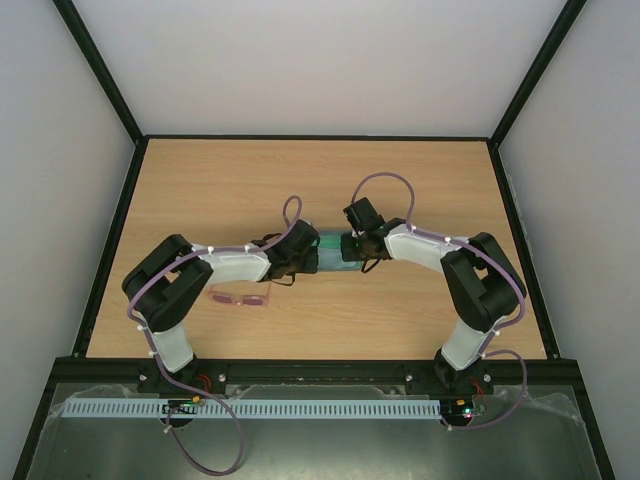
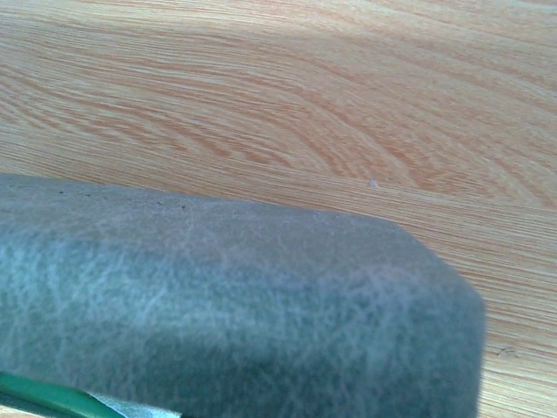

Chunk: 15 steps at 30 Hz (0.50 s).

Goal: Organize the sunglasses
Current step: Place the glasses cleaning cloth in the sunglasses case.

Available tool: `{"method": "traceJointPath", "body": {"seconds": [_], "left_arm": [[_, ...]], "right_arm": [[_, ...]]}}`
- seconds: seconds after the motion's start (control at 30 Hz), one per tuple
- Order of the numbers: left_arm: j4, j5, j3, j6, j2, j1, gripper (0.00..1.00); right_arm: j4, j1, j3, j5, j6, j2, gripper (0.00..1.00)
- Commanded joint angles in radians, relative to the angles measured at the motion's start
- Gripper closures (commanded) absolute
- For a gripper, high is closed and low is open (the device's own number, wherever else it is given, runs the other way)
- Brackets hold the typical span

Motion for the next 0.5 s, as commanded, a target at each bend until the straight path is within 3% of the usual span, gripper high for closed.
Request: {"method": "traceJointPath", "body": {"seconds": [0.0, 0.1, 0.2, 0.33, 0.47], "left_arm": [[-0.008, -0.003, -0.021, 0.006, 0.004, 0.007, 0.97], [-0.011, -0.002, -0.023, 0.007, 0.001, 0.006, 0.94], [-0.016, -0.003, -0.025, 0.006, -0.008, 0.006, 0.91], [-0.024, -0.007, -0.026, 0.006, -0.019, 0.006, 0.90], [-0.034, -0.011, -0.026, 0.002, -0.034, 0.006, 0.89]], "right_arm": [[-0.031, -0.005, -0.005, 0.006, -0.004, 0.019, 0.98], [-0.028, -0.004, -0.012, -0.007, -0.003, 0.019, 0.97], [-0.031, -0.004, -0.015, -0.007, -0.003, 0.013, 0.83], [-0.039, 0.000, -0.018, -0.005, -0.002, -0.004, 0.73], [-0.064, 0.009, -0.011, 0.012, -0.003, -0.019, 0.72]]}}
